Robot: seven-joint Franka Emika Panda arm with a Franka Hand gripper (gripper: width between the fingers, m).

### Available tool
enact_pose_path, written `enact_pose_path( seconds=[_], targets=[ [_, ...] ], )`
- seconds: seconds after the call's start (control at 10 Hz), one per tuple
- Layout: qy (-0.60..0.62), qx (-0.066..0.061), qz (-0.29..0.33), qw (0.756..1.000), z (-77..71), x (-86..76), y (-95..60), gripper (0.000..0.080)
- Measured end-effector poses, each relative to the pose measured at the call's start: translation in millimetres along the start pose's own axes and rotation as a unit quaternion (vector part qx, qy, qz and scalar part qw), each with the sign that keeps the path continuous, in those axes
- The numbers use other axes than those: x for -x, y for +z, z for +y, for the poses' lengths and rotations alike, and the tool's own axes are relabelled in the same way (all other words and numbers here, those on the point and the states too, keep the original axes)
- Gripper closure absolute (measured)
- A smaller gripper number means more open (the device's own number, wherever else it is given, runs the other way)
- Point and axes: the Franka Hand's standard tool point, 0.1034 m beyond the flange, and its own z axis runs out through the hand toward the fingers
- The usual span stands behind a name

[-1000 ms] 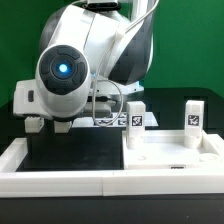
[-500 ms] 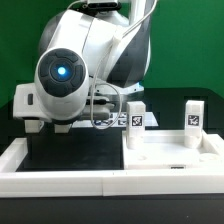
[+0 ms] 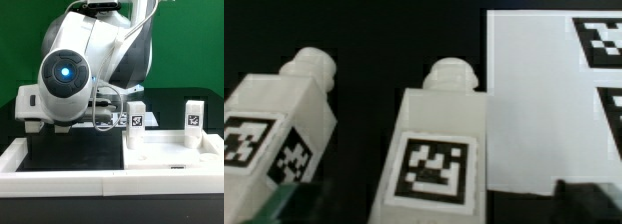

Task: Assemble square table

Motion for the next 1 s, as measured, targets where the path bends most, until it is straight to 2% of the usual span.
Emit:
enact_pose_path(
  seconds=[0.1, 0.2, 0.3, 0.8, 1.0],
  targets=[
    [0.0, 0.0, 0.0, 1.0, 0.1, 0.1, -0.1, 0.024],
    [0.0, 0.0, 0.0, 1.0, 0.3, 0.1, 0.1, 0.0454],
    [0.0, -0.001, 0.0, 1.0, 0.5, 0.2, 0.2, 0.0511],
    [-0.004, -0.001, 0.0, 1.0, 1.8, 1.4, -0.3, 0.0511],
    [-0.011, -0.007, 0.002, 1.0, 2.5, 16.8, -13.9, 0.0511]
  ],
)
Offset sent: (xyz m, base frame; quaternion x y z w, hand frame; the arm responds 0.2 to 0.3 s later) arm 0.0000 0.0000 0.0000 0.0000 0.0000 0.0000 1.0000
